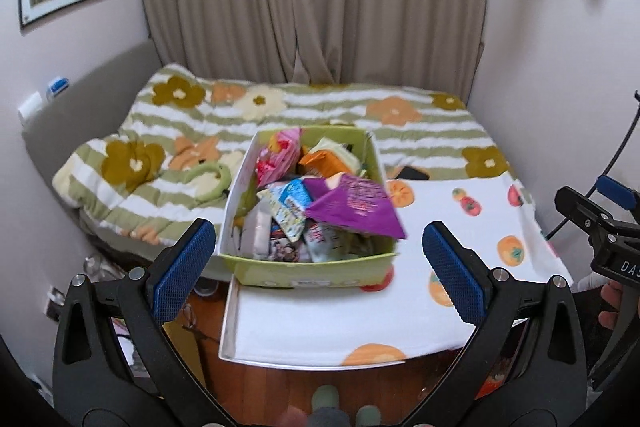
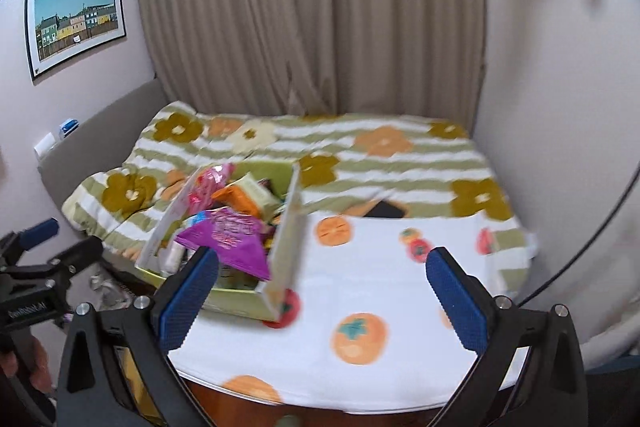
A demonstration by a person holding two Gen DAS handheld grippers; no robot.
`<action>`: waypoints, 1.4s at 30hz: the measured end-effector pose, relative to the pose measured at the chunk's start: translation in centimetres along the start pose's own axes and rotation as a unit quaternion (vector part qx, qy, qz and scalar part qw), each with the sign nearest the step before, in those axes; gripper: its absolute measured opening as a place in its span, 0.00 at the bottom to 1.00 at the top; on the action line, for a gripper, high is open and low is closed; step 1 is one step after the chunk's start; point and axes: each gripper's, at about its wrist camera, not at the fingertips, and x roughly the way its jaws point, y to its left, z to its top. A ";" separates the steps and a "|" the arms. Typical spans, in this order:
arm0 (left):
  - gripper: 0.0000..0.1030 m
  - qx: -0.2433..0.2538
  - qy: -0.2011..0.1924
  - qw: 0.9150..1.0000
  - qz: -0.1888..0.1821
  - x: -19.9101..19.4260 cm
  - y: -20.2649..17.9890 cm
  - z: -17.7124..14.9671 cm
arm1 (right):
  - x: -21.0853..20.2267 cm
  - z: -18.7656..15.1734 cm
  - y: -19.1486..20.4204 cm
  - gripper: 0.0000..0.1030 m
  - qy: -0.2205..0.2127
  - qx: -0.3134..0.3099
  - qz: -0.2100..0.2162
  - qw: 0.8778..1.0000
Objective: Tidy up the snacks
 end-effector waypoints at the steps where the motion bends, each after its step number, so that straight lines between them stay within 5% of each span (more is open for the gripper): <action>1: 1.00 0.000 -0.008 1.000 -0.005 -0.8 -0.7 -0.4 | -0.9 -0.4 -0.6 1.00 -0.007 -0.002 -0.009 1.000; 18: 1.00 0.011 -0.037 0.999 -0.007 -5.4 -6.1 -3.6 | -5.4 -4.1 -5.0 1.00 -0.025 0.028 -0.034 0.999; 42: 1.00 0.010 -0.035 0.999 -0.006 -5.1 -6.3 -3.4 | -5.8 -4.2 -5.6 1.00 -0.027 0.030 -0.037 0.998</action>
